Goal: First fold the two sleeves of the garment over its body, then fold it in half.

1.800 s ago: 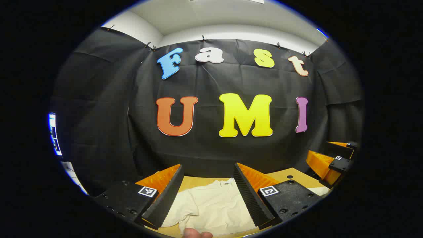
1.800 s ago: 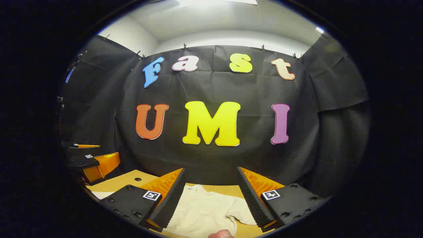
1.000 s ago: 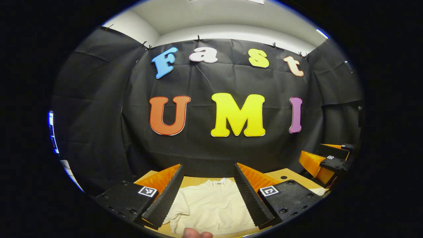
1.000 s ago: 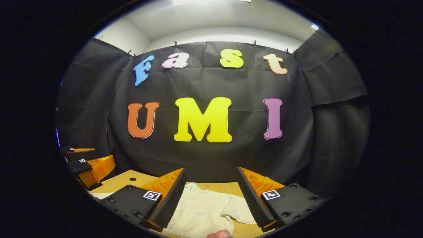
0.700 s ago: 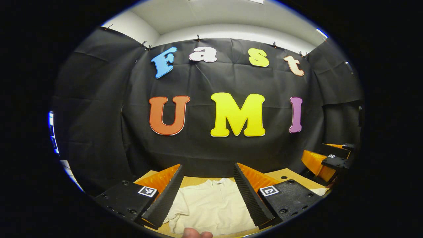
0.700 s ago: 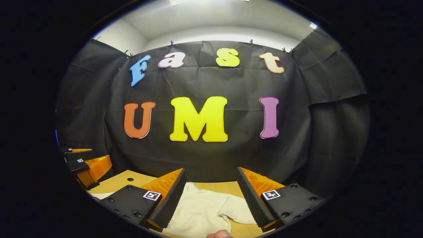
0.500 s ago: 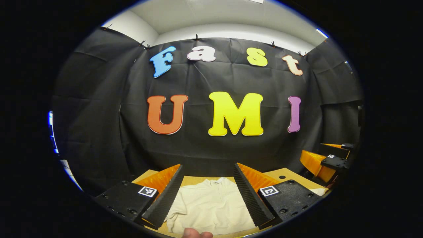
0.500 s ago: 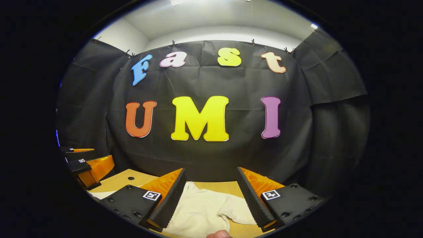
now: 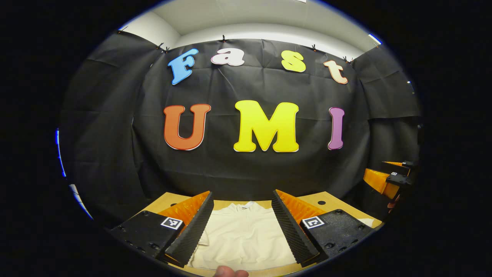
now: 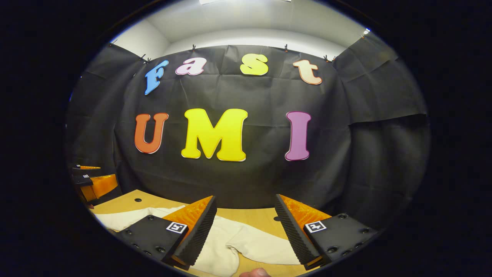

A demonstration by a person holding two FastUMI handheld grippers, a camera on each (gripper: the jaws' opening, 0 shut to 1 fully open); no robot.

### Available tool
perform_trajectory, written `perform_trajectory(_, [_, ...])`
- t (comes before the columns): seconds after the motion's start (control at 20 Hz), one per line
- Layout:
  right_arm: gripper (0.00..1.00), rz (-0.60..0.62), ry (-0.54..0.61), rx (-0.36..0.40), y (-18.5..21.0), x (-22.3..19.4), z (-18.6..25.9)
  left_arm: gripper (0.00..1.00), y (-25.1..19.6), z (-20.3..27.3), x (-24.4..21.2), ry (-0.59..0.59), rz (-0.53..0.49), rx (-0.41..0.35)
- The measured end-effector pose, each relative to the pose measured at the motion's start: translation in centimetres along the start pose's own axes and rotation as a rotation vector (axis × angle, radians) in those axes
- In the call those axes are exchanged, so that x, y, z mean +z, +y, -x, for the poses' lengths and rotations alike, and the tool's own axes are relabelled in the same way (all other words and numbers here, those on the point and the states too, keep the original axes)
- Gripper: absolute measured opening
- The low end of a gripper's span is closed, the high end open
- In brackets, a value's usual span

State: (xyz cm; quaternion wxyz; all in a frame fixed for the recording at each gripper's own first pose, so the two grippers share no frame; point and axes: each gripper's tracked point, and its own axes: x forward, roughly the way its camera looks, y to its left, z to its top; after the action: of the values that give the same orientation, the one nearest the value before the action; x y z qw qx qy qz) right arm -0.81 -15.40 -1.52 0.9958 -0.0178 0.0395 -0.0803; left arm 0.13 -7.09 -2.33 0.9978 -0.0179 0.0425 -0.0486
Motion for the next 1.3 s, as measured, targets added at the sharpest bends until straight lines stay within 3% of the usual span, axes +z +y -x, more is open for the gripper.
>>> perform_trajectory(0.25, [0.95, 0.009, 0.098, -0.087, -7.3, -3.3, 0.3, 0.97, -1.5, -0.5, -1.0, 0.024, -0.034, -0.009])
perform_trajectory(0.3, [0.95, 0.003, 0.123, -0.070, -8.2, -4.4, 0.4, 0.96, -1.9, -0.6, -1.4, 0.034, -0.040, -0.014])
perform_trajectory(0.4, [0.95, 0.000, 0.198, -0.052, -9.9, -7.5, 0.7, 0.96, -2.9, -0.7, -2.2, 0.057, -0.046, -0.029])
perform_trajectory(0.6, [0.95, -0.027, 0.353, -0.127, -15.3, -14.0, 1.6, 0.96, -3.8, -1.0, -3.0, 0.087, -0.068, -0.044])
perform_trajectory(1.0, [0.95, -0.056, 0.713, -0.173, -23.6, -28.2, 2.0, 0.97, -5.3, -0.7, -4.2, 0.133, -0.054, -0.013])
perform_trajectory(1.3, [0.96, -0.069, 0.845, -0.186, -27.6, -34.6, 0.9, 0.97, -4.9, 0.3, -5.8, 0.190, -0.070, 0.056])
